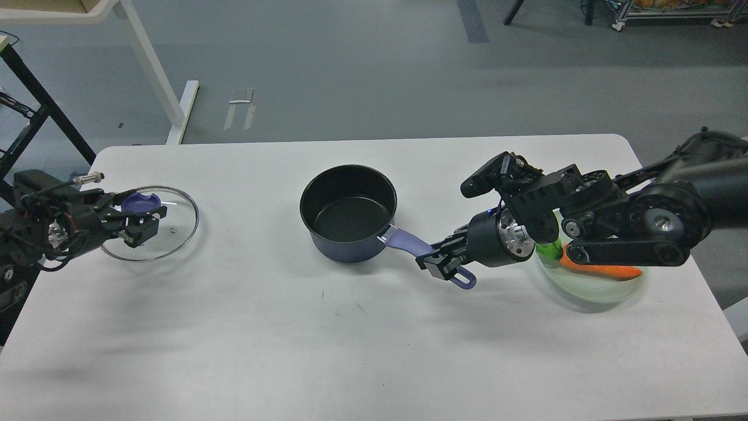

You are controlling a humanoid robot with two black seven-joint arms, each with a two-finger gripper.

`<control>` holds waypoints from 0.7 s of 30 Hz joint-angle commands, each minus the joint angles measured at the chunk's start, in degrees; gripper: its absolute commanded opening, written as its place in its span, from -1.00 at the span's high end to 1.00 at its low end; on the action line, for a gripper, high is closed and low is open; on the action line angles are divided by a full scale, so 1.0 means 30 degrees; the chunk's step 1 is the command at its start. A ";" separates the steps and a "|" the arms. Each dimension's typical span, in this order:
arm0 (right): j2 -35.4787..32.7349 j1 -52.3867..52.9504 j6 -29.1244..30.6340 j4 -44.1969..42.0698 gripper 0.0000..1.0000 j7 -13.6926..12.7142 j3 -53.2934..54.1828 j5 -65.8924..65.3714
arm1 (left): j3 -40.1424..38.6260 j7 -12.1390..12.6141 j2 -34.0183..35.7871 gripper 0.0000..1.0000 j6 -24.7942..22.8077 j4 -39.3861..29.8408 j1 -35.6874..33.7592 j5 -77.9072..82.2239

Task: Open pot lid
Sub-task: 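Lower the glass lid onto the table beside the pot, left gripper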

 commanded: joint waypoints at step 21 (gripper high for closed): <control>-0.0013 -0.0002 0.0003 -0.0025 0.51 0.0001 0.0027 0.0014 | 0.0872 0.0001 -0.1856 -0.98 0.0122 0.2250 0.0272 -0.2899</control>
